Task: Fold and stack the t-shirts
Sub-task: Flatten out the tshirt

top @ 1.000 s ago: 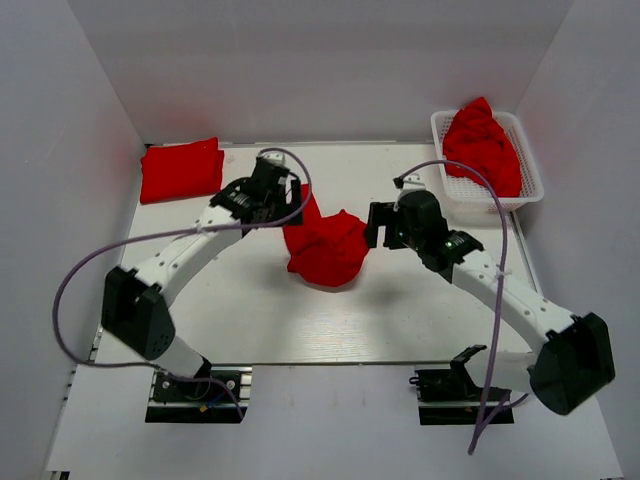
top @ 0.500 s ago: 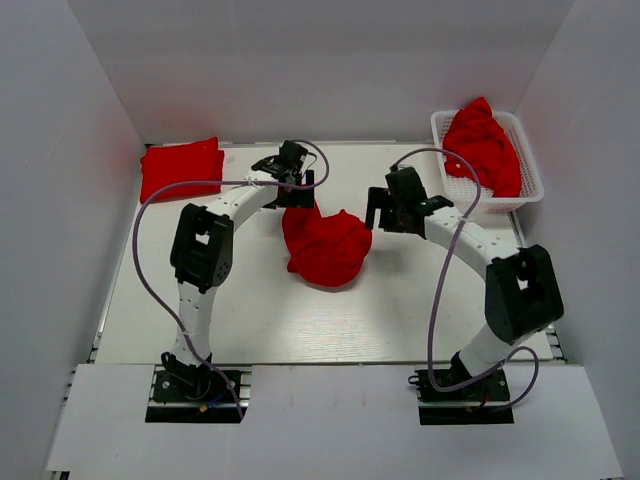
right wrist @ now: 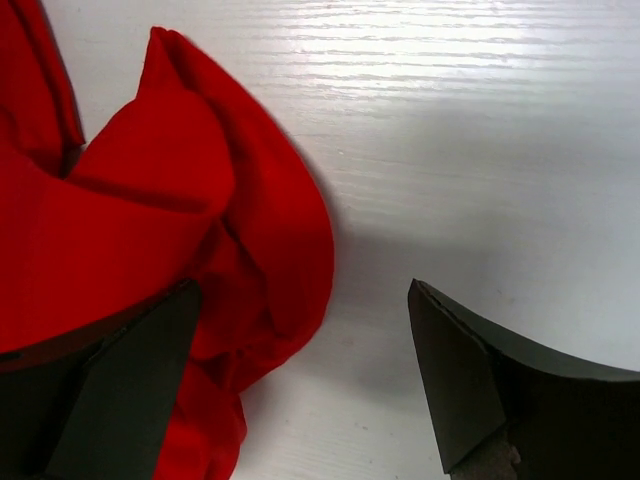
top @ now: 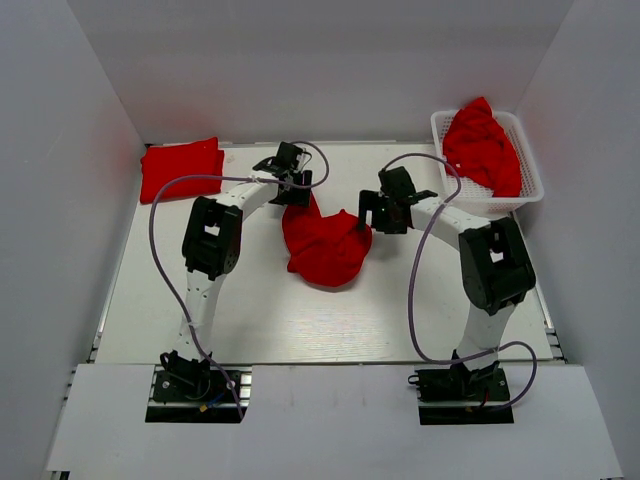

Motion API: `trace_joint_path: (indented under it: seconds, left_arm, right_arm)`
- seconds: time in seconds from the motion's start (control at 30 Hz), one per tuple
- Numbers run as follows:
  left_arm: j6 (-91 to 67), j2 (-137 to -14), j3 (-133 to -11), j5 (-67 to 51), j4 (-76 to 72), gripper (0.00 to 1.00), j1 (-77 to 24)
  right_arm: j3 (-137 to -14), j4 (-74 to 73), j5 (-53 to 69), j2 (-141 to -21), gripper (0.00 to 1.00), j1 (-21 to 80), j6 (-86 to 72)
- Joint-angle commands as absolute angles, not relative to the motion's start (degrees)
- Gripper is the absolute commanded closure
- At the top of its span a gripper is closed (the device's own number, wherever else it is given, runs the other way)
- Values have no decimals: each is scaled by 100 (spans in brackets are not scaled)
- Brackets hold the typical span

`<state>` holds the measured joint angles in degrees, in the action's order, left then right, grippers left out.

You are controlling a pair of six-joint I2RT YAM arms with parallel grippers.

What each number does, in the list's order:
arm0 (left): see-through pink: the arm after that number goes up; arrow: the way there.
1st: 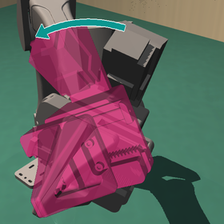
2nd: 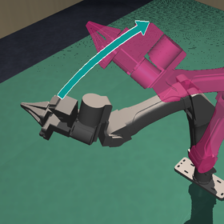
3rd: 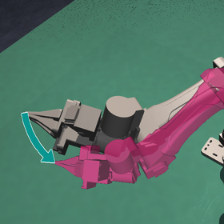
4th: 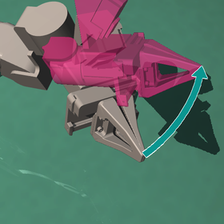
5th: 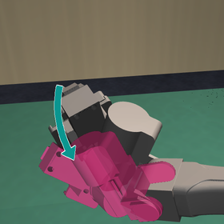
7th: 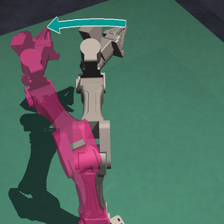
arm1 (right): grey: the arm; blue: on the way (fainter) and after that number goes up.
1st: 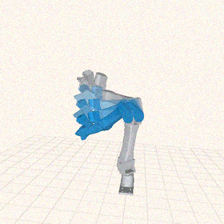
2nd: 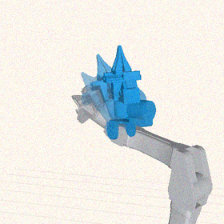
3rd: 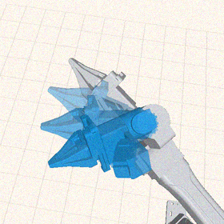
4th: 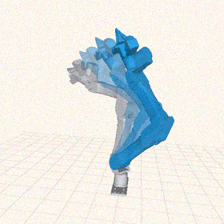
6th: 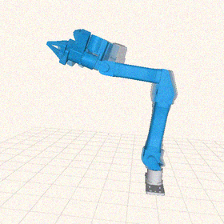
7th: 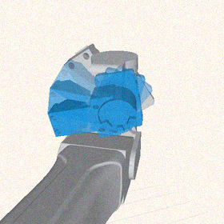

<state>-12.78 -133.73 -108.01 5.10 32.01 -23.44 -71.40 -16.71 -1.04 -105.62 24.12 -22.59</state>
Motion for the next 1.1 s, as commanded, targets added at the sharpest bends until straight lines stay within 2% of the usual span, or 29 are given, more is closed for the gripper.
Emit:
trace_joint_path:
  seconds: [0.0, 0.07, 0.1, 0.13, 0.17, 0.2, 0.23, 0.37, 0.47, 0.83, 1.07]
  left_arm:
    - [-1072, -13333, -10714, 1, 2918, 32, -2364]
    - [-1020, -13412, -10714, -149, 2918, 46, -2364]
    - [-1020, -13473, -10662, -280, 2918, 55, -2364]
    - [-924, -13474, -10661, -386, 2848, 74, -2364]
    - [-758, -13474, -10661, -509, 2848, 83, -2364]
    - [-756, -13474, -10661, -597, 2848, 94, -2364]
    - [-695, -13474, -10722, -598, 2848, 100, -2364]
    - [-571, -13054, -10574, -527, 2682, 100, -2364]
    - [-641, -12553, -10170, -457, 2305, 100, -2312]
    - [-1221, -9433, -8254, 667, 1380, 100, -2206]
    - [-1222, -7404, -7499, 2292, 1591, 100, -2206]
  right_arm:
    - [-7365, -1345, 334, -10819, 13, 2364, -2171]
    - [-7330, -1223, 413, -10898, 18, 2382, -2215]
    - [-7304, -1178, 439, -10942, 27, 2382, -2258]
    - [-7278, -1160, 483, -10986, 32, 2364, -2276]
    - [-7260, -1047, 544, -10986, 39, 2356, -2259]
    - [-7251, -1029, 588, -11065, 52, 2347, -2302]
    - [-7242, -994, 624, -11083, 62, 2347, -2303]
    - [-7225, -975, 607, -11031, 100, 2277, -2268]
    - [-7076, -835, 457, -10584, 100, 2241, -2215]
    - [-6645, -1028, -1202, -8510, 100, 2083, -2118]
    - [-6513, -1283, -2291, -7070, 100, 1978, -2048]
